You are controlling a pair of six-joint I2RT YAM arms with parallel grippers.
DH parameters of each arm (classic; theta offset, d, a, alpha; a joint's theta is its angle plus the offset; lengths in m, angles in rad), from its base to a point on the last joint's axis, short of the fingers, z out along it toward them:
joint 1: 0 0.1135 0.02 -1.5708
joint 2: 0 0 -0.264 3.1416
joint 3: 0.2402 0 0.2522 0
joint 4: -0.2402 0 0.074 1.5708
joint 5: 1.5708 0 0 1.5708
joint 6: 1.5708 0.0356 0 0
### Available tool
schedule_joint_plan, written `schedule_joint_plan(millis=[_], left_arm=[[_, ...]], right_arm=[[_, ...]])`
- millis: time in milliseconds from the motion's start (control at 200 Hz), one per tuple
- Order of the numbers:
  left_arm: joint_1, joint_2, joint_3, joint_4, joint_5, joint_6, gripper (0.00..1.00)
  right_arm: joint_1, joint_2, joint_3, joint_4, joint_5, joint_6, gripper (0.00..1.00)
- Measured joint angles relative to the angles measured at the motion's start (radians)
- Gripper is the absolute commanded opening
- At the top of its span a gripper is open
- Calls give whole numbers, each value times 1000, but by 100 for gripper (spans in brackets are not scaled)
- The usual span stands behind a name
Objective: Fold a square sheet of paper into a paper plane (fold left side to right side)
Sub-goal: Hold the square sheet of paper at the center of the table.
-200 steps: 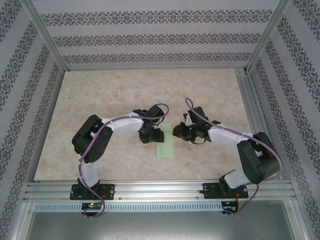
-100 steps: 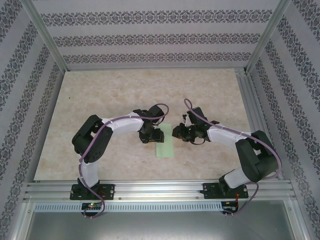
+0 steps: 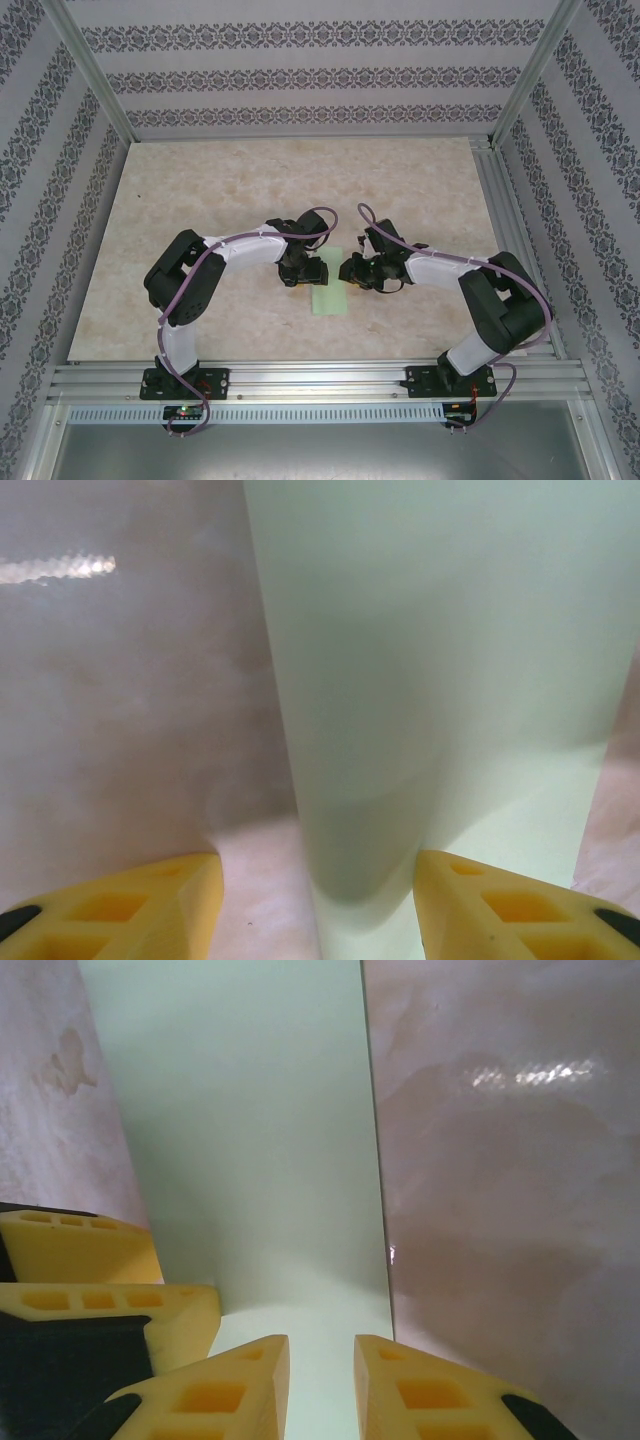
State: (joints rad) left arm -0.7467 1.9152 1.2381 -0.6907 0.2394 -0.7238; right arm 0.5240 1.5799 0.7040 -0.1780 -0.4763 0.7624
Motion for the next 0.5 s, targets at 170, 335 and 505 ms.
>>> schedule_joint_plan(millis=[170, 335, 505], left_arm=[[0, 0, 0, 0, 0, 0, 56], [0, 0, 0, 0, 0, 0, 56], [0, 2, 5, -6, 0, 0, 56]], right_arm=[[0, 11, 0, 17, 0, 11, 22], [0, 22, 1, 25, -3, 19, 18], [0, 47, 4, 34, -7, 23, 17]])
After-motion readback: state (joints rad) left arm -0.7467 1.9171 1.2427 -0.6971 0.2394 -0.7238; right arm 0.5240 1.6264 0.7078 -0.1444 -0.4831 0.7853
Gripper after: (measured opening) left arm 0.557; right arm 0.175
